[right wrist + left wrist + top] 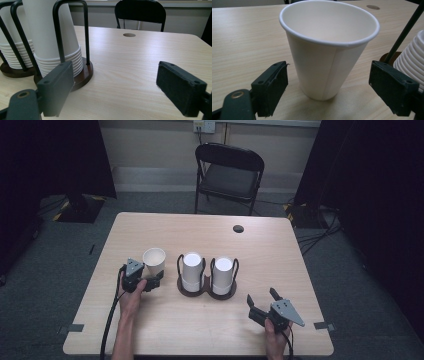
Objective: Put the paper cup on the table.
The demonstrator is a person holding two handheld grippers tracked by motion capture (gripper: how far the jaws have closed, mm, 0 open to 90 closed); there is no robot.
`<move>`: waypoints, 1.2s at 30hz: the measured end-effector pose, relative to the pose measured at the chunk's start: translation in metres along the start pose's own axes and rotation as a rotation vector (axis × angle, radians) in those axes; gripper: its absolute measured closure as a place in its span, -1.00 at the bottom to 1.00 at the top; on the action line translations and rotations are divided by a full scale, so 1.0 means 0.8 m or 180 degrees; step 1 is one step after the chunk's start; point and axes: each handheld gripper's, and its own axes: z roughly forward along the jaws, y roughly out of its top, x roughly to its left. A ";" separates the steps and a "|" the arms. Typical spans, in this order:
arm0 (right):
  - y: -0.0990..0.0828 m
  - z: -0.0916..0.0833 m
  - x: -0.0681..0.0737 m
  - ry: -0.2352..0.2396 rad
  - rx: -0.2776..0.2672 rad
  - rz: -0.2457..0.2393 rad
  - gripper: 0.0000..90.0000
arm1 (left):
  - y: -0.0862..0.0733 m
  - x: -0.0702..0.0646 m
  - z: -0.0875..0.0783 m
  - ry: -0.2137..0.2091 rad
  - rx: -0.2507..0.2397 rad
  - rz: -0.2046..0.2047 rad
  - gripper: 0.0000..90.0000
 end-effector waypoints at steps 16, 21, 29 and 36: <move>0.000 -0.001 0.000 -0.0010 -0.0010 -0.0007 -0.69 | -0.023 -0.047 -0.053 -0.0029 -0.0112 -0.0130 -0.65; 0.000 -0.001 0.000 -0.0010 -0.0021 0.0005 -0.69 | -0.024 -0.065 -0.070 -0.0103 -0.0267 -0.0131 -0.65; 0.000 -0.001 0.001 -0.0013 -0.0024 -0.0017 -0.69 | -0.028 -0.096 -0.089 -0.0130 -0.0343 -0.0038 -0.66; 0.000 -0.001 0.001 -0.0008 -0.0016 -0.0021 -0.69 | -0.036 -0.117 -0.093 -0.0325 -0.0323 -0.0043 -0.65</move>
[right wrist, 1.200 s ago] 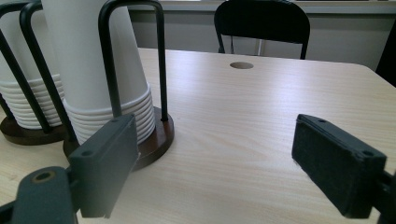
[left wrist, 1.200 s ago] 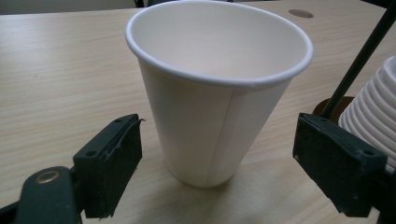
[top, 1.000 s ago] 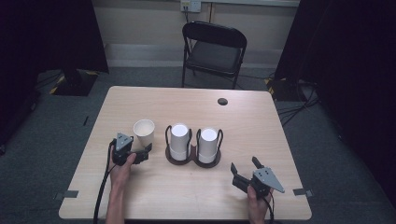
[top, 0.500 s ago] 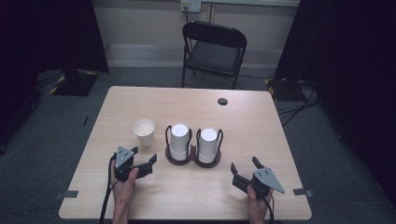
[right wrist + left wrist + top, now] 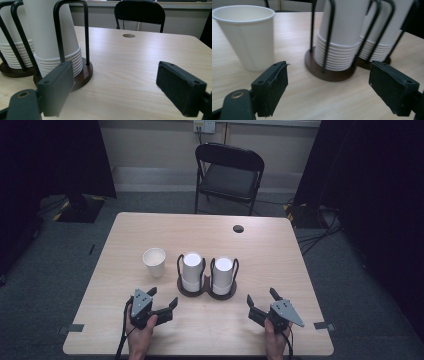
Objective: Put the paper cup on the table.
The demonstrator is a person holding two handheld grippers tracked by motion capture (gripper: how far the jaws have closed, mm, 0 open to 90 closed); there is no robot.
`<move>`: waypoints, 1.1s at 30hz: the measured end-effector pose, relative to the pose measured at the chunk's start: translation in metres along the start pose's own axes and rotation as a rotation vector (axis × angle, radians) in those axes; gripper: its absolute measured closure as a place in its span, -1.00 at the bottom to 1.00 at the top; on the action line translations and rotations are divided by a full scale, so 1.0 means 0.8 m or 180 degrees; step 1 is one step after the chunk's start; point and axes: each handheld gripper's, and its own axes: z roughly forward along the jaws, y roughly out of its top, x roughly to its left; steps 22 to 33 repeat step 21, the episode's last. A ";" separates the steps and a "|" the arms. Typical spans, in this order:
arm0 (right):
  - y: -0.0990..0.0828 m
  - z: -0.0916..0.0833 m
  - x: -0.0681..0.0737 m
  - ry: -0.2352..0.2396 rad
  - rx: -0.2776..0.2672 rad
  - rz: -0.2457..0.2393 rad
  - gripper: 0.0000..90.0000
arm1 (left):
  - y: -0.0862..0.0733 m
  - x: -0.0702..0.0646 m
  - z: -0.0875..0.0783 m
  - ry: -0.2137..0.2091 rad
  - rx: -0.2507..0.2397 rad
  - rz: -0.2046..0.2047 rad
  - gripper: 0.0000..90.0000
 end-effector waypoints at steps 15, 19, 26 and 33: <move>0.001 0.001 0.001 0.0038 0.0042 -0.0046 -0.66 | -0.021 -0.043 0.012 -0.0334 -0.0058 0.0243 -0.63; 0.000 0.001 0.000 0.0039 0.0035 -0.0009 -0.65 | -0.024 -0.049 0.012 -0.0202 -0.0123 0.0350 -0.61; 0.000 0.001 -0.001 0.0031 0.0041 0.0029 -0.65 | -0.027 -0.051 0.006 -0.0130 -0.0272 0.0389 -0.62; 0.000 0.001 -0.001 0.0031 0.0041 0.0029 -0.65 | -0.027 -0.051 0.006 -0.0130 -0.0272 0.0389 -0.62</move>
